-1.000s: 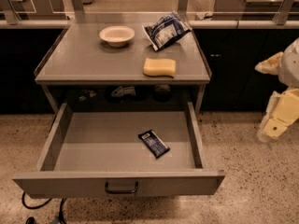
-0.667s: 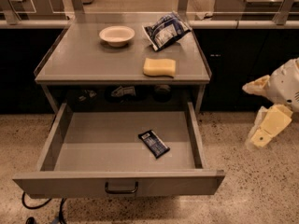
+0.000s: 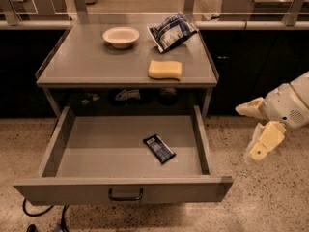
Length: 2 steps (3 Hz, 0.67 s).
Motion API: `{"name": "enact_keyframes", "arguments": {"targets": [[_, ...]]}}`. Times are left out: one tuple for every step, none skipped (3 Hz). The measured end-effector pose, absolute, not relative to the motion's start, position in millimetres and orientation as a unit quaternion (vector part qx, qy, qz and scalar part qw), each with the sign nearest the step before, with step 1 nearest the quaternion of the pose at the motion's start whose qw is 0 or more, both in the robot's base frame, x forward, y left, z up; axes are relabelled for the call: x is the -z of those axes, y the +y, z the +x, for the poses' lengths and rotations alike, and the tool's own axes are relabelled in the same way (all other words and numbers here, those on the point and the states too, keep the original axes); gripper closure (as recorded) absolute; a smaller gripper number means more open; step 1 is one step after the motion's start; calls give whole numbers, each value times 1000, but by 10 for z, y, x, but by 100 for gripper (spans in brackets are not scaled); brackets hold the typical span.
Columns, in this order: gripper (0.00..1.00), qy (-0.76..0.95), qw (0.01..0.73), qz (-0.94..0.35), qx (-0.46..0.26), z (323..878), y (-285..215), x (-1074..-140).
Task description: Pick rxbar blueberry from top drawer and place on counter
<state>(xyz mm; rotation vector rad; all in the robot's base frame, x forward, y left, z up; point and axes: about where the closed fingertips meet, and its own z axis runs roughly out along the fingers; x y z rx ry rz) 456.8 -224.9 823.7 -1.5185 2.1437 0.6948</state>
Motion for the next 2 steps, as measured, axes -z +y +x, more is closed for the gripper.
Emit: {"name": "enact_keyframes", "arguments": {"targets": [[0,769,209,-547,-256,4567,-2228,-8216],[0,759,197,-555,-276,4605,-2186,-8093]]}}
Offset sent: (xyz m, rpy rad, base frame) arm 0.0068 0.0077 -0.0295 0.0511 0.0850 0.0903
